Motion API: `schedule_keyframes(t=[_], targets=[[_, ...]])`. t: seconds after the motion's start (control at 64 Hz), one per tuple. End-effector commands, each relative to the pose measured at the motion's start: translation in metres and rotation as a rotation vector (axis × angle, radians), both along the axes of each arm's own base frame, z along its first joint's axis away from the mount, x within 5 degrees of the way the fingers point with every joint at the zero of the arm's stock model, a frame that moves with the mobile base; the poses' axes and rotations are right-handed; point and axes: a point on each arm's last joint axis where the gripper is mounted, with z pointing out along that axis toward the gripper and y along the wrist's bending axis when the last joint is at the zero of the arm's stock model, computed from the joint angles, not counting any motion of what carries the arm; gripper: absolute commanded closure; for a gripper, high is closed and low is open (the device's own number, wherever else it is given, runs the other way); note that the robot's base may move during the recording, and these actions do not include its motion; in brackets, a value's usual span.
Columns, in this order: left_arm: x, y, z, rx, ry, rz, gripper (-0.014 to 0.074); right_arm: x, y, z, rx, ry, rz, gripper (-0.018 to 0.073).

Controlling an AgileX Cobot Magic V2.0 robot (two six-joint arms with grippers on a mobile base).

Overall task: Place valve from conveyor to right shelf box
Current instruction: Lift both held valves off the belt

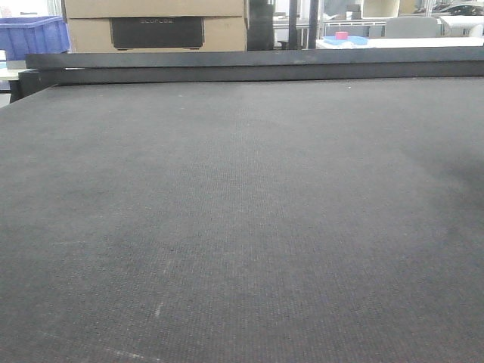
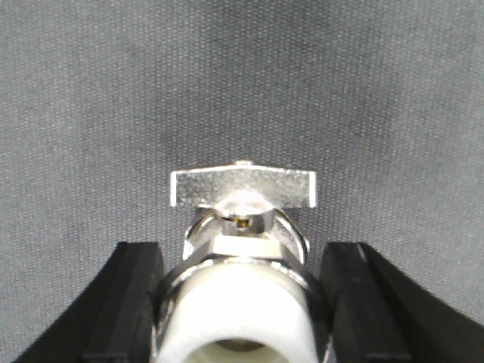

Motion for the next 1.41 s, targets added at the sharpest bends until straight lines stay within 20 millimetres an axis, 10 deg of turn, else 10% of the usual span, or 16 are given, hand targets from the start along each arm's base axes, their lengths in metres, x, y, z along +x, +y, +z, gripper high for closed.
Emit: schedule_keyframes(t=[0.0, 0.156, 0.359, 0.875, 1.391], targets=[[0.002, -0.002, 0.002, -0.003, -0.02, 0.005, 0.013, 0.001, -0.001, 0.0, 0.009, -0.005, -0.001, 0.0721], [0.002, -0.003, 0.002, -0.014, -0.021, 0.009, 0.0278, 0.001, 0.0, 0.0, 0.01, -0.005, -0.002, 0.0721], [0.003, -0.006, 0.002, -0.046, -0.025, 0.021, 0.0707, 0.002, 0.0, 0.001, 0.017, -0.015, -0.006, 0.0722], [-0.029, -0.009, 0.069, -0.054, -0.263, 0.02, 0.0708, -0.017, -0.001, 0.062, 0.022, -0.311, -0.017, 0.0722], [-0.141, -0.014, 0.086, -0.051, -0.735, 0.047, 0.0708, -0.071, -0.005, 0.062, 0.019, -0.618, -0.063, 0.0722]])
